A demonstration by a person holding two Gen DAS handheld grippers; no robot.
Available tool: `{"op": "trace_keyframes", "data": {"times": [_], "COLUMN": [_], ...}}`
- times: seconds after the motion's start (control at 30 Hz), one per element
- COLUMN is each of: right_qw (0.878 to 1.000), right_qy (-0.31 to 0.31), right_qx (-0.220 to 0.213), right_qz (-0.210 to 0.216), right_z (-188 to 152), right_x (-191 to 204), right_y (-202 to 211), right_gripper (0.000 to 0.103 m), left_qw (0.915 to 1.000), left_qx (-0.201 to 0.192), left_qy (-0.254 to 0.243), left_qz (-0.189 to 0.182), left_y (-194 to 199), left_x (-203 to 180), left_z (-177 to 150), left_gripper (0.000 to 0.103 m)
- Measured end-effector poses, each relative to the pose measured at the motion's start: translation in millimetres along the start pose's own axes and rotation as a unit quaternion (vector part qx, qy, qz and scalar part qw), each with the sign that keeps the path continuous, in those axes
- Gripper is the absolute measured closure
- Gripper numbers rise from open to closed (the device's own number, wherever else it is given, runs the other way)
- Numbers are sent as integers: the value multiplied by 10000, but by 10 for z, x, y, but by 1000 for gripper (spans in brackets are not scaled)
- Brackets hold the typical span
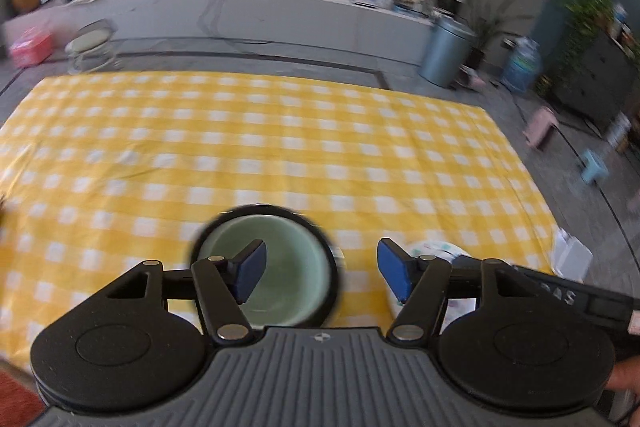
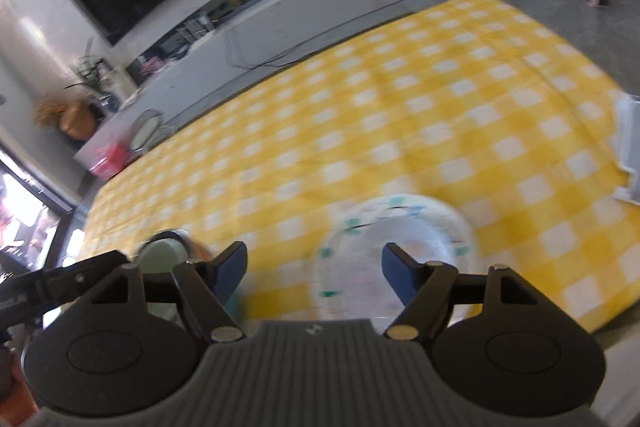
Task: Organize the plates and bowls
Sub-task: 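Move both grippers to the rim of the nested bowl stack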
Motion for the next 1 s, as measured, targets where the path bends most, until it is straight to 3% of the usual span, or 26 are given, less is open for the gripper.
{"op": "trace_keyframes", "data": {"times": [0.17, 0.33, 0.53, 0.7, 1.0], "right_qw": [9994, 9984, 9969, 9948, 9907], "right_qy": [106, -20, -187, -291, -393], "right_qx": [159, 360, 620, 859, 1158], "right_qz": [271, 442, 457, 461, 599], "right_z": [6, -12, -55, -116, -226], "right_x": [343, 501, 542, 572, 533], "right_y": [-187, -385, -640, -876, -1099], "right_gripper": [21, 21, 21, 21, 27], "left_qw": [9990, 9968, 9931, 9860, 9744], "left_qx": [57, 162, 397, 706, 1134], "left_qy": [438, 783, 1089, 1506, 1941], "left_qz": [47, 56, 192, -66, -47], "left_y": [-28, -104, -305, -523, -846], "left_x": [338, 628, 909, 1032, 1130], "left_z": [61, 62, 15, -38, -124], "left_gripper": [25, 24, 24, 24, 24]}}
Point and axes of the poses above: each gripper's, at about its wrist camera, not at the fingertips, and y roughly against the way its jaws point, x to its left, z to its top, the point moved 4 cm from there along -y, roughly the way its jaws point, and after that the axes turned 7 degrees about y, right-handed, at the moved point
